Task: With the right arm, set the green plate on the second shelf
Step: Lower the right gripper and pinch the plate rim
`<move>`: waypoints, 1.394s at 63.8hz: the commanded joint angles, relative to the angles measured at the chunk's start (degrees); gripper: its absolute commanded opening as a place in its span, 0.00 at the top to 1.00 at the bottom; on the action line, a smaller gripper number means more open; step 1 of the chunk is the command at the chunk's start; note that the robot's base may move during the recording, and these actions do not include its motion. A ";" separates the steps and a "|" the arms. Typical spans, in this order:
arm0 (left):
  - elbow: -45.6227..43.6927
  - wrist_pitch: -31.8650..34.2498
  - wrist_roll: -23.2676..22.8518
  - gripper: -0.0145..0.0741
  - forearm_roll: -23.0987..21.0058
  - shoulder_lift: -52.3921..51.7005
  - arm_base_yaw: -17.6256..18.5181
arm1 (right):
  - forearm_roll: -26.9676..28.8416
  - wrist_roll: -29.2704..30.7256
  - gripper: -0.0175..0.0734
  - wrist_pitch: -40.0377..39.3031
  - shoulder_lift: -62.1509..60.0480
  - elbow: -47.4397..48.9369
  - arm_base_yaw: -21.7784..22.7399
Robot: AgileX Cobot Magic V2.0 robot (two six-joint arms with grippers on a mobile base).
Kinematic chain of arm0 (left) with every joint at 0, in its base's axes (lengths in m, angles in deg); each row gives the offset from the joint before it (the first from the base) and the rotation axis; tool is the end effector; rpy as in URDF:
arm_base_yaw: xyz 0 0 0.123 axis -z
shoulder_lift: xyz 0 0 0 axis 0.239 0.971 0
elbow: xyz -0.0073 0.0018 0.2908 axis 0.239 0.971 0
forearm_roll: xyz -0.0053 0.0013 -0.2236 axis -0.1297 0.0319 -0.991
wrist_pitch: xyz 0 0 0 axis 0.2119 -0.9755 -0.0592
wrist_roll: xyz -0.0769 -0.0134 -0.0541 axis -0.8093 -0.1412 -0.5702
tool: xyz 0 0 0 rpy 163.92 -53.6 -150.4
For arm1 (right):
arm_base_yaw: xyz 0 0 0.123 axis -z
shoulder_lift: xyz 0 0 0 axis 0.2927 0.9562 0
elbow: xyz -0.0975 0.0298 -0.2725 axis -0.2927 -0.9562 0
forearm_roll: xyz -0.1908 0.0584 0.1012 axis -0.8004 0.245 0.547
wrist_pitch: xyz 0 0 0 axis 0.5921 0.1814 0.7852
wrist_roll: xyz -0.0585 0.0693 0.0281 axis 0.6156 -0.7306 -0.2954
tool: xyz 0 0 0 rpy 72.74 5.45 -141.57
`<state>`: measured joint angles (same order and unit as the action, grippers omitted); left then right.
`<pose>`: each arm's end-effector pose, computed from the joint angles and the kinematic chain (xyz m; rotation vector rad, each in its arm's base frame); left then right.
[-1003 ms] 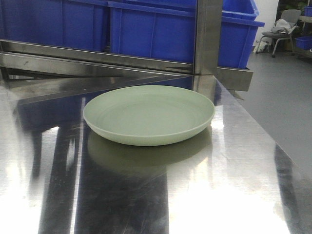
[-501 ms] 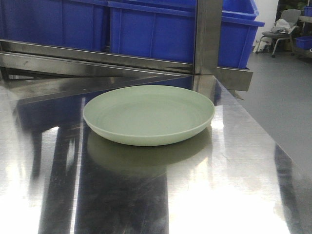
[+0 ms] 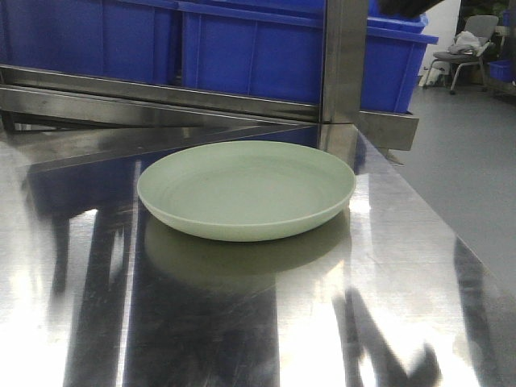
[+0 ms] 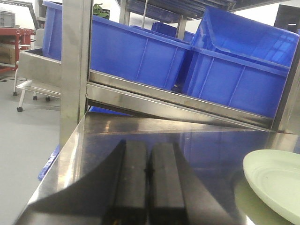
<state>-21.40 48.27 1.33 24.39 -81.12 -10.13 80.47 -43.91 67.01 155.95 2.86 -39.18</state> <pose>0.0256 -0.0016 0.2116 -0.0556 1.4875 -0.1647 0.2546 0.1142 0.3536 -0.2487 2.2754 0.4358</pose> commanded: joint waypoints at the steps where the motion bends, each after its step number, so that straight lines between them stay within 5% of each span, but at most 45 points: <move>1: 2.34 4.64 -0.17 0.69 -0.06 -1.10 -0.18 | 0.78 0.60 0.46 2.21 3.03 6.30 0.34; 17: 2.34 4.64 -0.17 0.69 -0.06 -1.10 -0.18 | 3.74 0.60 0.45 9.64 15.63 15.60 0.95; 35: 2.34 4.64 -0.17 0.69 -0.06 -1.10 -0.18 | -2.75 0.55 0.45 8.30 21.41 16.03 0.95; 89: 2.34 4.64 -0.17 0.69 -0.06 -1.10 -0.18 | -1.43 -3.00 0.45 4.18 28.80 16.03 0.95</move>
<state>-21.40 48.27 1.33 24.39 -81.12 -10.13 78.11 -46.86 73.28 187.14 16.94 -38.70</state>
